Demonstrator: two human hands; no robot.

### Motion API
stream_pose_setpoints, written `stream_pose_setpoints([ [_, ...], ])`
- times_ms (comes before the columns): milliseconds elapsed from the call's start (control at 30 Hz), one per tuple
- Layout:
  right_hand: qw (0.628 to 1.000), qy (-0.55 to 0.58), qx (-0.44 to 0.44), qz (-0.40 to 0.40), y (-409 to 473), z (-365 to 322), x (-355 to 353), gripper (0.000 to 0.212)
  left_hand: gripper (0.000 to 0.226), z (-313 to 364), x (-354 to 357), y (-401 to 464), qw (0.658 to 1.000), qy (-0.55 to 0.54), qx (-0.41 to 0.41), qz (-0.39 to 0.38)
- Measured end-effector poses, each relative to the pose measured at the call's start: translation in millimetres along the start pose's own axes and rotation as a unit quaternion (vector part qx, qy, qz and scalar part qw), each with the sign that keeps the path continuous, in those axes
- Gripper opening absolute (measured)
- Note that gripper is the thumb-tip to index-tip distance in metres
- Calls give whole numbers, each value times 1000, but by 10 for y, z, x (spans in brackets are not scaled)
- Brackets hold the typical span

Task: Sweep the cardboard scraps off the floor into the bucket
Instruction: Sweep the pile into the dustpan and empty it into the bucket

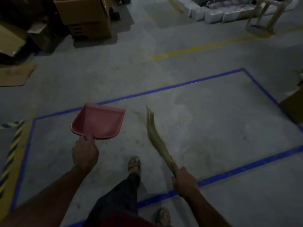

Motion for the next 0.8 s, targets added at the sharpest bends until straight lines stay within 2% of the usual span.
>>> stream_pose_setpoints([
  [233, 989, -31, -86, -112, 1523, -1053, 528, 64, 23, -305, 1137, 958, 995, -29, -86, -49],
  [467, 963, -81, -180, -185, 3147, -1852, 1346, 52, 18, -447, 2596, 1844, 993, -26, -67, -90],
  [633, 957, -156, -139, -202, 4106, -1315, 1979, 42, 26, -304, 3600, 2017, 991, -23, -75, -110],
  [733, 966, -166, -49, -192, 4544, -727, 2022, 39, 30, -135, 4043, 1880, 986, -33, -73, -146],
  [800, 966, -184, -26, -183, 4699, -375, 1976, 42, 33, -14, 4191, 1767, 985, -34, -63, -158],
])
Point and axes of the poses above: each hand's wrist, its own y-axis towards the middle knuckle, its own x-axis out of the palm, z = x × y, the point moved 10 cm from there along y, towards the middle knuckle, and after that the axes turned 14 degrees about z, right-handed, at the moved point
